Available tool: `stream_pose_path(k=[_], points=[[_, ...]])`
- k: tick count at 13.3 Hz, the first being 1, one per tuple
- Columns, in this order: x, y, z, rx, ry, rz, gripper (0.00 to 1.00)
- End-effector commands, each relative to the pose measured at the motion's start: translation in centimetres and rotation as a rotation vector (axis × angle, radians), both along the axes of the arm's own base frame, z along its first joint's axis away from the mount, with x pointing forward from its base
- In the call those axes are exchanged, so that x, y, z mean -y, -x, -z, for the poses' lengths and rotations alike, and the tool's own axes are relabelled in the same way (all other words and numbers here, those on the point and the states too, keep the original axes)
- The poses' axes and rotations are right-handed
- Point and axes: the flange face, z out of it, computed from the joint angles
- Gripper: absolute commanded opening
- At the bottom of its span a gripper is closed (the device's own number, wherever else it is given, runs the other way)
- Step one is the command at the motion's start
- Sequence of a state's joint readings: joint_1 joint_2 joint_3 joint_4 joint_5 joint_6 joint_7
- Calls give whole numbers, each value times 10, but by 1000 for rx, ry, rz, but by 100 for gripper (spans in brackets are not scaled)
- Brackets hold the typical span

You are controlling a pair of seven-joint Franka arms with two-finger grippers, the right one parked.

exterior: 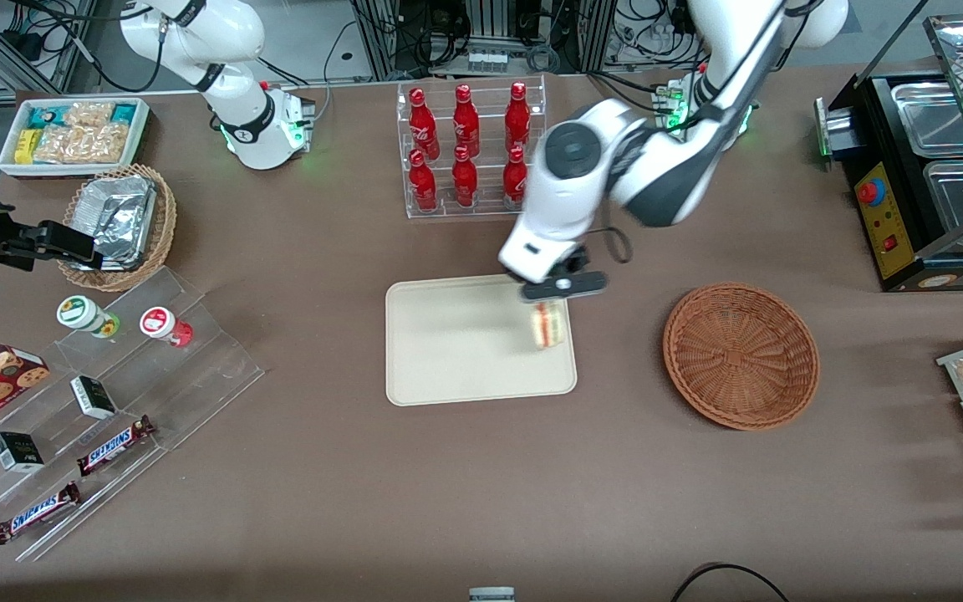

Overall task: Place sandwich from basket to tray
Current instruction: 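Carry the sandwich over the cream tray and lower it, then open the left gripper to release the sandwich and lift away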

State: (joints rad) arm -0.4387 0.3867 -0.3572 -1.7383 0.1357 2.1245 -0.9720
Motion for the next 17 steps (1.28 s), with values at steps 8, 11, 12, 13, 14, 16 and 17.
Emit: stream_pose_path(k=[8,11,12,13,14,16,17], points=[[92,-1,110,28,-21,60,10],[93,0,120,52,-31,86,11],[98,5,126,48,-33,98,12],[99,6,128,48,-35,102,16],[98,7,129,47,-36,103,17],[98,7,129,46,-37,106,49],[98,7,129,46,-39,115,99]])
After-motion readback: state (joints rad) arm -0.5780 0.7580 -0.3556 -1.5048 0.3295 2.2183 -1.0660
